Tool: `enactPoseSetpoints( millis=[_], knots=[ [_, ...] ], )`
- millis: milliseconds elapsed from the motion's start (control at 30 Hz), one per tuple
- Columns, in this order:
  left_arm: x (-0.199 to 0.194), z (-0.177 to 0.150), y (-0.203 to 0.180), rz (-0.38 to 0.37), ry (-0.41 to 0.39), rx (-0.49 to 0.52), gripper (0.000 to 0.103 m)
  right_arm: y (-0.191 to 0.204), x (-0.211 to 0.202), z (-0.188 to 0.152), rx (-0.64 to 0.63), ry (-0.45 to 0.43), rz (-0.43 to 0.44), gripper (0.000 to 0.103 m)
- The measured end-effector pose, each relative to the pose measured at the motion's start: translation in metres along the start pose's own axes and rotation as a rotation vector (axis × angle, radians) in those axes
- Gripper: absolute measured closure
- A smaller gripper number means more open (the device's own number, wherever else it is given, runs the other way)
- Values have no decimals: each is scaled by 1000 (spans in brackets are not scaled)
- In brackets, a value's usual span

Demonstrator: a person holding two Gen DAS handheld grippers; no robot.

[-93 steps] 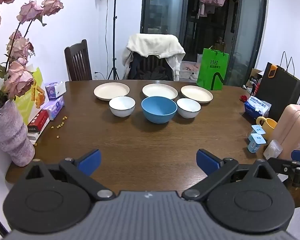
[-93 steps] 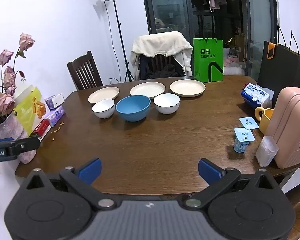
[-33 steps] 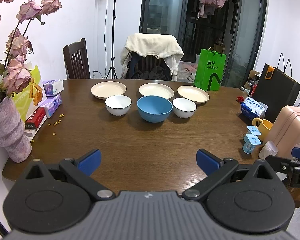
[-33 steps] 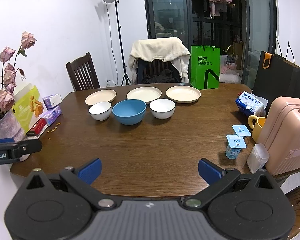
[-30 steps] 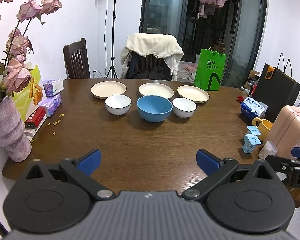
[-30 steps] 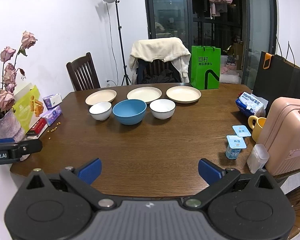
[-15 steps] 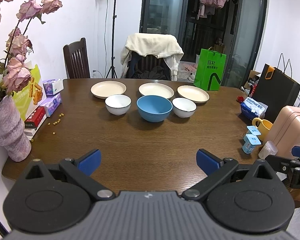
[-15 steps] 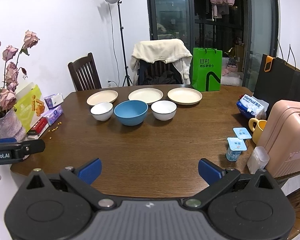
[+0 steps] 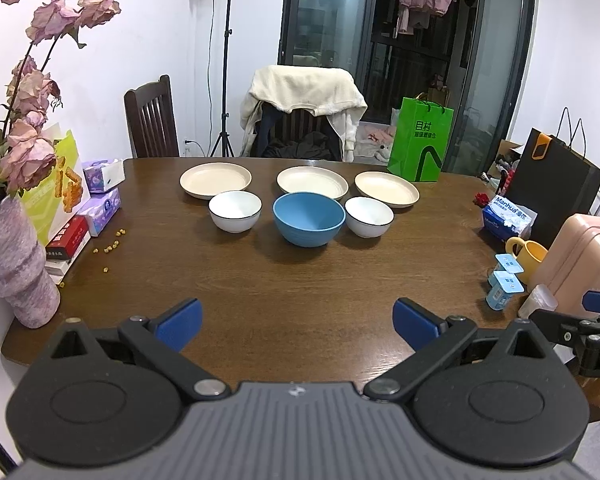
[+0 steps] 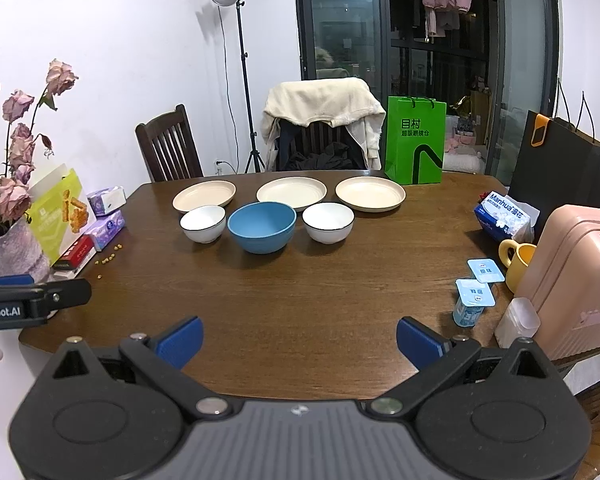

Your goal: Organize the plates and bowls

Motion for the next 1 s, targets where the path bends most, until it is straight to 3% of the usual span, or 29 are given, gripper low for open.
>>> enactPoseSetpoints(
  millis=[367, 1000],
  knots=[
    [17, 22, -5, -1, 6, -7, 0, -1, 16, 22, -8, 6, -2, 0],
    [76, 84, 25, 14, 33, -52, 0, -1, 76, 85, -46, 28, 26, 0]
  ],
)
Point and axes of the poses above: each gripper's, at about its wrist camera, not at the fingertips, and x roughly the way its jaws point, y to its left, z to its top, the point moved 2 cm from there along x, roughly the way its jaws point, and after that the axes turned 11 degrees about y, right-handed, at the moved point
